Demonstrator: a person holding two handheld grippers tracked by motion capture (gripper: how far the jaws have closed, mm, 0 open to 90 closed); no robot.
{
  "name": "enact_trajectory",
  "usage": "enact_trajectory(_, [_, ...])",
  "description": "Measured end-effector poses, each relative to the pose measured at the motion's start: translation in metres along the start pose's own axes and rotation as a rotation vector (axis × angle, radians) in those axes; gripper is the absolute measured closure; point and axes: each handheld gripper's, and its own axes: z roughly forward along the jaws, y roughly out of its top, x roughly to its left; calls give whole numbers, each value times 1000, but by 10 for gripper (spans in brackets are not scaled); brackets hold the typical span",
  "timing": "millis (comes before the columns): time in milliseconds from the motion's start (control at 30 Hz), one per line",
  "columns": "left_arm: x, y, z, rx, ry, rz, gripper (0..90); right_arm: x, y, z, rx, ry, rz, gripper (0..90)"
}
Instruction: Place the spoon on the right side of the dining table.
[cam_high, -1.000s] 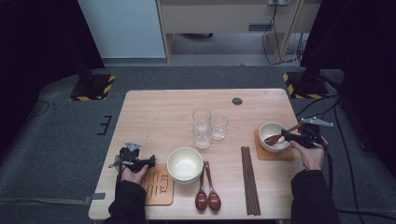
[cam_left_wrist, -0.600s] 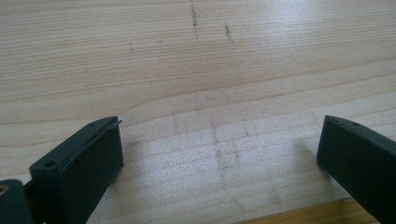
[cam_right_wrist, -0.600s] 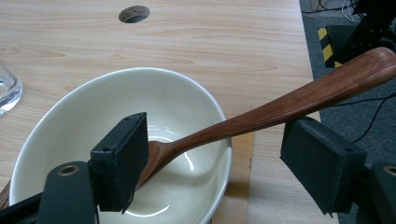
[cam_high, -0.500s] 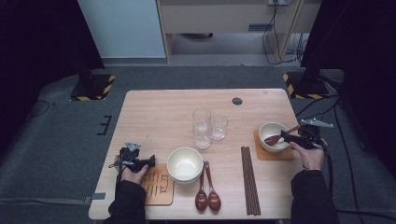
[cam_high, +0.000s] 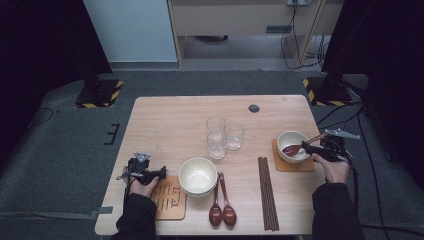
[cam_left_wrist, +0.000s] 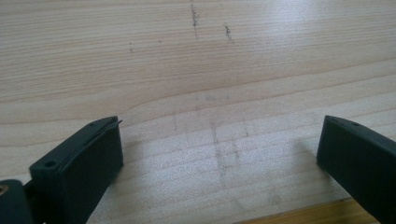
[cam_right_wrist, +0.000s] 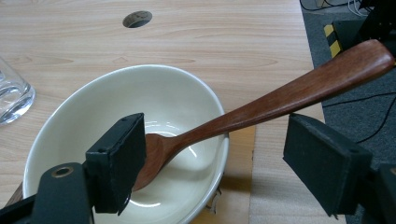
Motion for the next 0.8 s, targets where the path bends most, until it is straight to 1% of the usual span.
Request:
enact_trajectory(333, [0,0,0,0,0,0,0,2,-3,-8,-7,18,4,215])
enact_trajectory(500, [0,0,0,0,-1,0,0,3,-4,-17,-19,19,-2,233])
enact_trajectory(600, [0,0,0,0,-1,0,0,4,-4,-20,-22,21,2,241])
enact_trajectory(667, [0,0,0,0,0,0,0,6,-4,-23,-18,28,4,245])
enact_trajectory(733, [0,0,0,0,-1,0,0,8,-3,-24,-21,37,0,248])
enact_trajectory(767, [0,0,0,0,-1,0,0,10,-1,-26,-28,49,-9,250])
enact_trajectory(800, [0,0,0,0,-1,0,0,10,-1,-26,-28,49,-9,250])
